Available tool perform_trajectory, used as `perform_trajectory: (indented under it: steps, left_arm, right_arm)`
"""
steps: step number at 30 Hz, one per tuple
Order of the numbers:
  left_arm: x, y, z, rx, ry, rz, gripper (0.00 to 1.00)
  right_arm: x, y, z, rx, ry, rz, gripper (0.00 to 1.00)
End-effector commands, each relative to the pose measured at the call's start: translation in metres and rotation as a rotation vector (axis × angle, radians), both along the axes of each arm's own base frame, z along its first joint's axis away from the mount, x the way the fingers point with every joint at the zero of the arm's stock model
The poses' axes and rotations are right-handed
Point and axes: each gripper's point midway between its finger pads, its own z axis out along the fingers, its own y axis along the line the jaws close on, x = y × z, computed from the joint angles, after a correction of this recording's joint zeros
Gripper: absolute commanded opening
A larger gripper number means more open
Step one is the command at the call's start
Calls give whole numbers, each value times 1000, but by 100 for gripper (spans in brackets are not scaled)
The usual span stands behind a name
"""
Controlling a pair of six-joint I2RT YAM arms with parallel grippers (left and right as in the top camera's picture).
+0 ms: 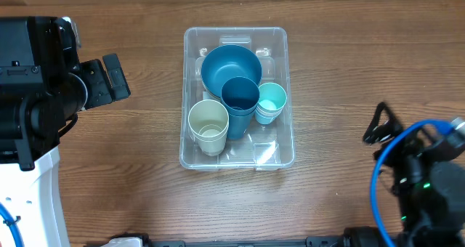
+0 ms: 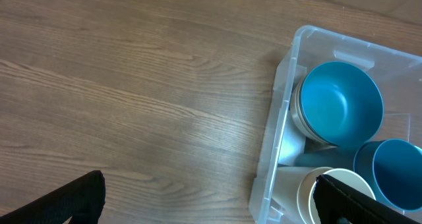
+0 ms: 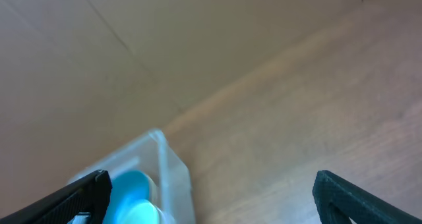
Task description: Pack container
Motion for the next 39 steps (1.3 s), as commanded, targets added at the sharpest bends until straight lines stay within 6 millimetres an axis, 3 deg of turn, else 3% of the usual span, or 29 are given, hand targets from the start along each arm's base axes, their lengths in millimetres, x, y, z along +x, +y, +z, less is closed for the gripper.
perform_trajectory:
  steps: [1,6,16,22,39]
  left_arm:
    - [1,4,5,4,-17,23,100]
    - [1,4,5,4,-17,23,100]
    - [1,4,5,4,-17,23,100]
    - [1,4,5,4,-17,23,100]
    - [1,4,5,4,-17,23,100]
  right_arm:
    - [-10,5,-48,1,30,27,100]
    - [-13,5,-106,1,62,27,100]
    - [-3,5,-155,0,5,26,100]
    - [-2,5,-174,0,19,26,100]
    - [0,4,-169,0,-2,23,100]
